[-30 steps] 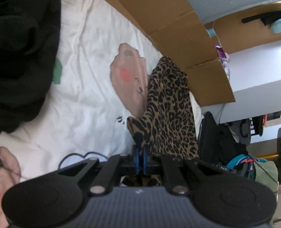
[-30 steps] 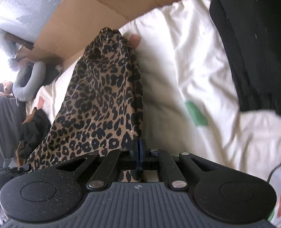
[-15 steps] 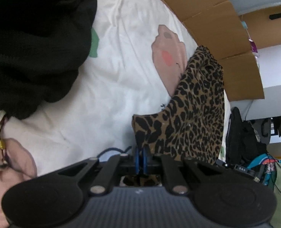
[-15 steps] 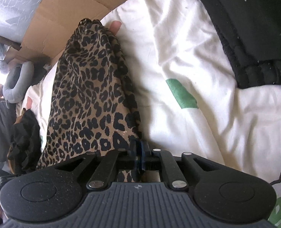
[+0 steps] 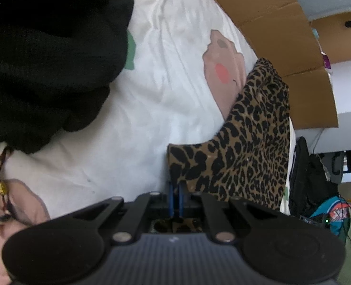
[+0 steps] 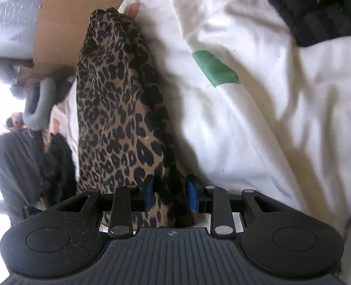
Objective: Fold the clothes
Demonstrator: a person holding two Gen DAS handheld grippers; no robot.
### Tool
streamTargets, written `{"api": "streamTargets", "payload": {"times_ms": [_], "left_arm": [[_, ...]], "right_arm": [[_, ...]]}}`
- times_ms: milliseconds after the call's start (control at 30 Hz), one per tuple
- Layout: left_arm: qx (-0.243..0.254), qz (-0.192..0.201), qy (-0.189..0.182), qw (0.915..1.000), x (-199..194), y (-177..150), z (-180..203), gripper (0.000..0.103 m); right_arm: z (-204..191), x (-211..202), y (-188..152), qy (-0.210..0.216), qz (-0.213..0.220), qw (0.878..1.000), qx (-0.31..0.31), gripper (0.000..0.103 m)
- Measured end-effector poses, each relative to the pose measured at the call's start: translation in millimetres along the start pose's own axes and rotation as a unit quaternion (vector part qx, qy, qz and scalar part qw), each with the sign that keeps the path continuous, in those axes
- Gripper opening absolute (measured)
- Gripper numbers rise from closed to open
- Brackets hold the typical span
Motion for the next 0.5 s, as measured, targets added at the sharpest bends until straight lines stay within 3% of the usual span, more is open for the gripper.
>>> {"api": "streamTargets", "payload": {"times_ms": [433,467,500], "left_arm": [[-0.016,-0.008,-0.003,0.9998,2.9,-0.6,-5.2,0.004],[-0.017,-0.009,-0.003,0.9998,3.4,-1.0,-5.5,0.004],[-0.017,-0.010,-0.003,0.9998,3.6,-1.3,-5.5,0.004]], "right_arm": [[1.1,14.7,1.5,0.050,-0.029,0.998,-0.005,0.033],[2.5,14.5,1.4,0.051,-0.029,0.998,0.000,0.029],[3.8,14.3,1.2,0.052,-0.029,0.998,0.005,0.011]]}}
Point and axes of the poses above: each gripper's, at about its wrist camera, not at the fingertips, and x roughly the way its jaws point, z to its right, y to its top, the point moved 1 cm from there along x, roughly the way its jaws point, and after that the axes turned 15 degrees about x, right-handed, at the moved point
